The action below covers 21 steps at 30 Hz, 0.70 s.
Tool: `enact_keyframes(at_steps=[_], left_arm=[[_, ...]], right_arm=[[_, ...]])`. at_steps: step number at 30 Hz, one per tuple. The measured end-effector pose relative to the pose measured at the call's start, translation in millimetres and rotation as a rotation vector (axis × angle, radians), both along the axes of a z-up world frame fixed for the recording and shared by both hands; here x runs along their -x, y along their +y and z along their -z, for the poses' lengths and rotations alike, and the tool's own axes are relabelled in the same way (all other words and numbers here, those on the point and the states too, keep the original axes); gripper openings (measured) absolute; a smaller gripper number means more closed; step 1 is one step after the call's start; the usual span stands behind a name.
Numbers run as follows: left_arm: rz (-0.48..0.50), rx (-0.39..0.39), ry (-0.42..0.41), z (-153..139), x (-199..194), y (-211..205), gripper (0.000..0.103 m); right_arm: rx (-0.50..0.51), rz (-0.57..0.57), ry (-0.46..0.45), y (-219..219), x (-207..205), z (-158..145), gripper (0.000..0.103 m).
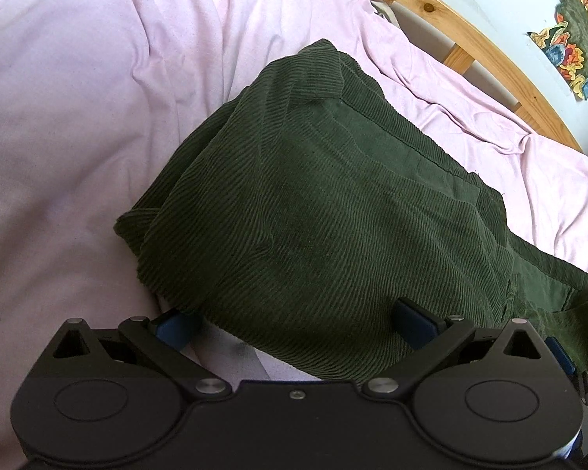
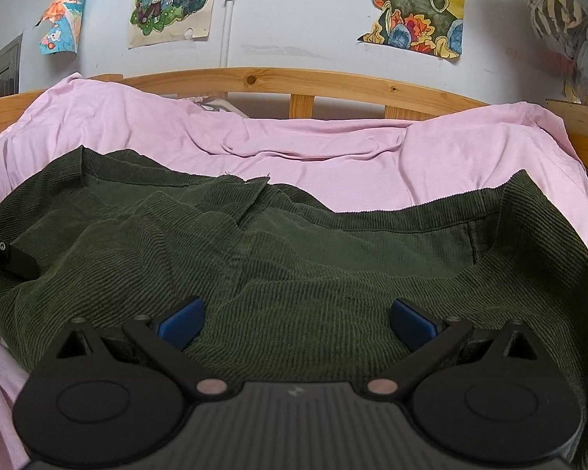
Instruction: Fold large clothes
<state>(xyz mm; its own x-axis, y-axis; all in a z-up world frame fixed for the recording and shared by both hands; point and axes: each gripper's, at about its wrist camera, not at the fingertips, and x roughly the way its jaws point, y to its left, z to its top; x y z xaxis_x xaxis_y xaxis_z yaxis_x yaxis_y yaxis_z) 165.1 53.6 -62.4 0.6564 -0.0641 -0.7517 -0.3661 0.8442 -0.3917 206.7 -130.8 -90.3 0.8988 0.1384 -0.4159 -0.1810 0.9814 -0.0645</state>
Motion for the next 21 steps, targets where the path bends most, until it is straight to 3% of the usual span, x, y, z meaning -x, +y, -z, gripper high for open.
enact_keyframes(at_steps=[10, 16, 21], left_arm=[[-0.007, 0.023, -0.007, 1, -1, 3, 0.103], [-0.150, 0.252, -0.077, 11, 10, 39, 0.102], [-0.224, 0.320, -0.119, 18, 17, 52, 0.102]], right_arm=[[-0.005, -0.001, 0.000, -1, 0, 0, 0.102], [-0.006, 0.097, -0.050, -6, 8, -14, 0.103], [-0.015, 0.105, 0.027, -9, -4, -2, 0.103]])
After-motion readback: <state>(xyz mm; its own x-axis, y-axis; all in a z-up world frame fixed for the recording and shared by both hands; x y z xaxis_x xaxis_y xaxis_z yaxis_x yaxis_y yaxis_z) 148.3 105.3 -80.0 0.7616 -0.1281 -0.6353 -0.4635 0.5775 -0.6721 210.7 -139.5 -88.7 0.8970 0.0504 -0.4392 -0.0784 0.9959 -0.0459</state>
